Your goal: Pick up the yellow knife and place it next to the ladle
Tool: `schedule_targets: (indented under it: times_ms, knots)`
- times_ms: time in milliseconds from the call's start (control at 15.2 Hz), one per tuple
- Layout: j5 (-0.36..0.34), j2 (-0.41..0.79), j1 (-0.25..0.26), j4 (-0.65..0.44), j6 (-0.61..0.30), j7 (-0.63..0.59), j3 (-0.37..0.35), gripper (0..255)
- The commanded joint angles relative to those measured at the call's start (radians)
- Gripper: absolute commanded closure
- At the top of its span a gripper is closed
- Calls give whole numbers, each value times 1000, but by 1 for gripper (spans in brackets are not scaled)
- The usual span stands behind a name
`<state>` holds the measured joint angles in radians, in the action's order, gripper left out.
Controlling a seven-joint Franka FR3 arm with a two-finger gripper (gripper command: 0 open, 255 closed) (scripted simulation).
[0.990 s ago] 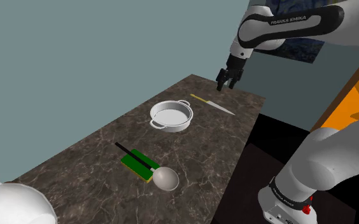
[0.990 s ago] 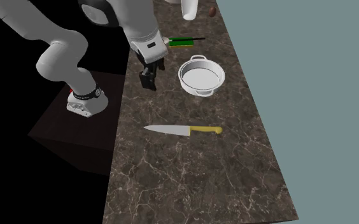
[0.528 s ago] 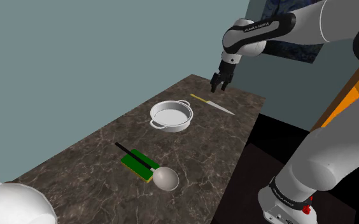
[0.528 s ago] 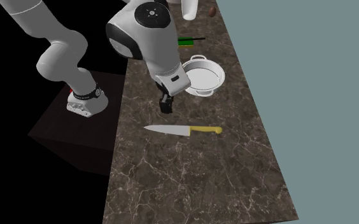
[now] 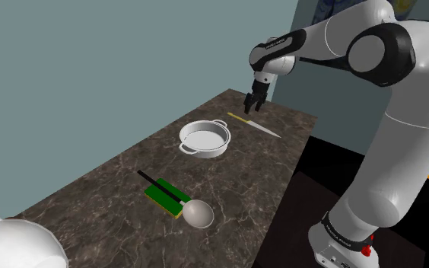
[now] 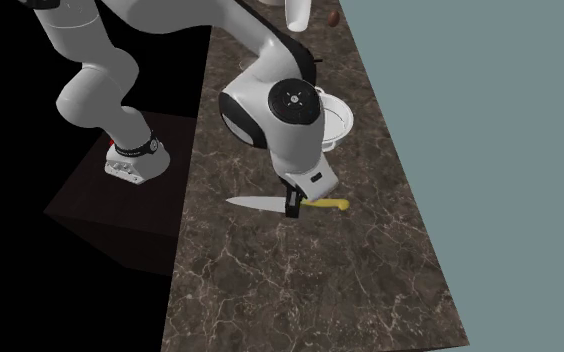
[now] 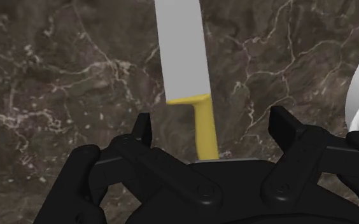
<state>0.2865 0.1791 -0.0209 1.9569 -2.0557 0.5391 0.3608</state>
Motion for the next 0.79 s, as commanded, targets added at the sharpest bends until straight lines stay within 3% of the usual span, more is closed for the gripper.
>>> schedule_targets:
  times_ms: [0,726]
  knots:
    - [30,71,-17,-59,6,41,-2,0]
    - [61,113,-14,-11,-80,60,-17,0]
